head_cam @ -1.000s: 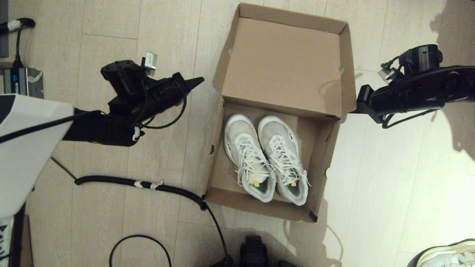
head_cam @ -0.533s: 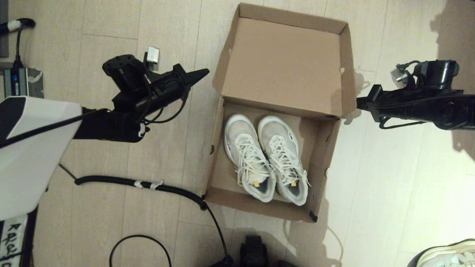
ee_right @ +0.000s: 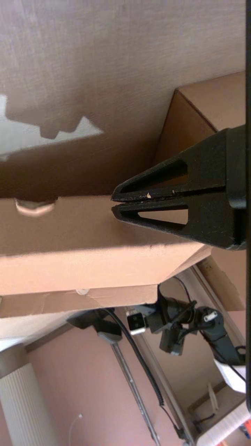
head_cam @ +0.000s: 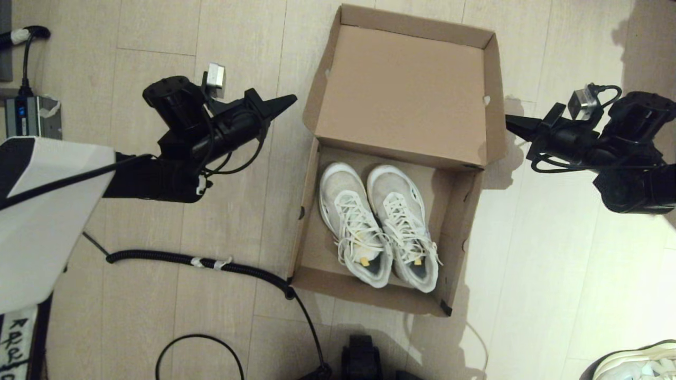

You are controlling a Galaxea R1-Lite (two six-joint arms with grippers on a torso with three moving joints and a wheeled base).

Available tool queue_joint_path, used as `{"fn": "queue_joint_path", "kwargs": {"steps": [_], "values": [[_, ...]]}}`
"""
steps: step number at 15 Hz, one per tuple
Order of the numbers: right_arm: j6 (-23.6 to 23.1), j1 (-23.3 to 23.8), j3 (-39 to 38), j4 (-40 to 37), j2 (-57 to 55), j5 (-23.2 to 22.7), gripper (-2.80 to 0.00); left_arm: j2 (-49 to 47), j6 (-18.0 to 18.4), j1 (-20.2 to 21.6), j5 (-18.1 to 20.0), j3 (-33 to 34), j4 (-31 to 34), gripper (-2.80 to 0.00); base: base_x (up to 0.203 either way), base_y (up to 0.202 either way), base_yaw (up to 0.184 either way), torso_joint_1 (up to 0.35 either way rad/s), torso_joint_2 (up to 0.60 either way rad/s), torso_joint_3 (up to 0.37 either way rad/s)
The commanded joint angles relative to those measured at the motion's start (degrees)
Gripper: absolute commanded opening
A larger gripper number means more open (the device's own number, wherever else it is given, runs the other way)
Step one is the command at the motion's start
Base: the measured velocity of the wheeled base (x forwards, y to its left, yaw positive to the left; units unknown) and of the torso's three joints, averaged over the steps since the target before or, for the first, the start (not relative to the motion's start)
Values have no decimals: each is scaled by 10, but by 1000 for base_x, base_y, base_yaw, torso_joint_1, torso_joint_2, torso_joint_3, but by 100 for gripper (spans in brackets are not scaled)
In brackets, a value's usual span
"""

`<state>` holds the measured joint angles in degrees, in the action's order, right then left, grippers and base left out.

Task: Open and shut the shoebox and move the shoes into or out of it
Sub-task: Close the shoe box

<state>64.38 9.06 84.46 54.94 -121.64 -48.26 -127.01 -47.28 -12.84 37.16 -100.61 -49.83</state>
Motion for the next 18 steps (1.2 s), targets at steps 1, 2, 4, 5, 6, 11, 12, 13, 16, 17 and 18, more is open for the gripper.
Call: {"fn": "queue_joint_path", "kwargs": {"steps": [1, 2, 4, 5, 6, 11, 12, 13, 16, 17, 18], "values": [[2, 0, 1, 5, -14, -2, -280, 10, -3, -1, 2, 2, -3, -280, 0, 0, 0, 0, 0, 0], [2, 0, 3, 5, -18, -1, -280, 14, -3, -1, 2, 4, -3, -280, 0, 0, 0, 0, 0, 0], [2, 0, 5, 10, -31, 0, -280, 25, -3, -1, 2, 9, -2, -280, 0, 0, 0, 0, 0, 0], [3, 0, 9, 15, -36, 0, -280, 32, -3, 0, 2, 17, -2, -280, 0, 0, 0, 0, 0, 0], [5, -1, 15, 16, -39, 0, -280, 37, -3, 0, 2, 26, -3, -280, 0, 0, 0, 0, 0, 0], [44, -11, 76, 16, -72, -3, -280, 52, -2, 0, -1, 58, -11, -280, 0, 0, 0, 0, 0, 0], [53, -16, 87, 16, -82, -3, -280, 55, -2, 0, -1, 63, -11, -280, 0, 0, 0, 0, 0, 0], [54, -19, 95, 16, -87, -3, -280, 56, -2, 0, -1, 67, -11, -280, 0, 0, 0, 0, 0, 0], [85, -31, 119, 17, -99, -2, -280, 60, -1, 1, -2, 73, -12, -280, 0, 0, 0, 0, 0, 0], [97, -33, 127, 17, -104, -1, -280, 63, -1, 1, -2, 78, -14, -280, 0, 0, 0, 0, 0, 0], [107, -37, 139, 17, -107, 0, -280, 65, -1, 1, -2, 88, -21, -280, 0, 0, 0, 0, 0, 0]]}}
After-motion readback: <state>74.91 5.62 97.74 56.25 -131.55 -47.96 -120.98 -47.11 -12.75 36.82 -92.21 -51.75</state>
